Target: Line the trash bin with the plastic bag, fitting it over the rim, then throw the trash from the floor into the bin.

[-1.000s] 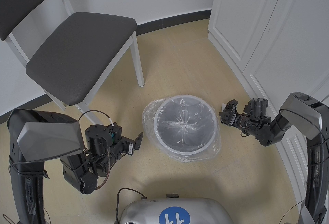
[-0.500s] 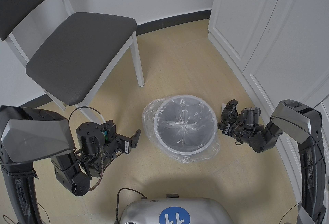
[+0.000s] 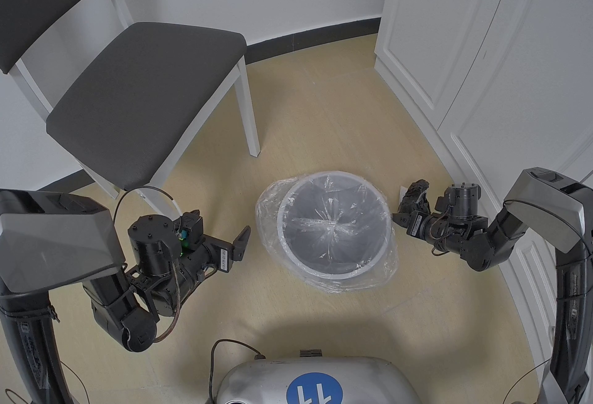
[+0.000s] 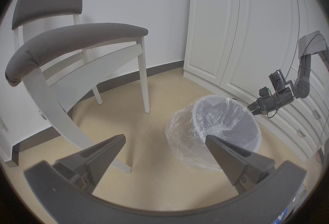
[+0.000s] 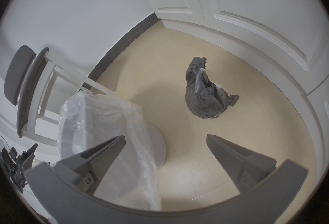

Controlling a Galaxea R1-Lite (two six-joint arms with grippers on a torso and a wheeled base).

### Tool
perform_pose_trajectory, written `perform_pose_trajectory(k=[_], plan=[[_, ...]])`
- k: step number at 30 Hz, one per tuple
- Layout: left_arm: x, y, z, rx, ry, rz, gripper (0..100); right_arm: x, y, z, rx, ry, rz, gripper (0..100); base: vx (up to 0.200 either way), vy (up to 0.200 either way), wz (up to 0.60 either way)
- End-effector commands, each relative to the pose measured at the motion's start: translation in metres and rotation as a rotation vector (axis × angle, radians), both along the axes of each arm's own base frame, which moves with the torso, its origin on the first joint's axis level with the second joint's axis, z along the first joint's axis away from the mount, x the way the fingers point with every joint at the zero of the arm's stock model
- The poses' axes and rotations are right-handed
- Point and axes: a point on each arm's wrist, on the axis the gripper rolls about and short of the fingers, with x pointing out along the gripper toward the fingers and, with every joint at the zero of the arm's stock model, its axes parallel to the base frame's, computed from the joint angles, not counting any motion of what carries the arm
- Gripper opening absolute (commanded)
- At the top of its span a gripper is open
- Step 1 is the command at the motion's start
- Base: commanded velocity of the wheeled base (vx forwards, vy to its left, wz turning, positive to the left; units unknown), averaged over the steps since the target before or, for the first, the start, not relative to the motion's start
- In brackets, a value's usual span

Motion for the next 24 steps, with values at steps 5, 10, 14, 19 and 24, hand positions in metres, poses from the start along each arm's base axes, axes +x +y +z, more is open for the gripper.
perform_pose_trajectory(k=[5, 10, 14, 19, 24], plan=[[0.001, 0.007, 0.004, -0.005, -0.008, 0.014, 100, -0.002, 0.009, -0.012, -0.010, 0.025, 0.023, 100, 0.000, 0.000, 0.00], [0.000, 0.007, 0.004, -0.005, -0.006, 0.005, 100, 0.005, 0.004, -0.027, -0.015, 0.049, 0.011, 100, 0.000, 0.000, 0.00], [0.000, 0.007, 0.003, -0.003, -0.004, 0.004, 100, 0.007, 0.001, -0.032, -0.017, 0.061, 0.002, 100, 0.000, 0.000, 0.00], [0.000, 0.007, 0.003, -0.004, -0.002, 0.002, 100, 0.010, -0.006, -0.050, -0.021, 0.089, -0.015, 100, 0.000, 0.000, 0.00], [-0.001, 0.006, 0.003, -0.002, 0.001, -0.001, 100, 0.009, -0.006, -0.054, -0.028, 0.093, -0.010, 100, 0.000, 0.000, 0.00]])
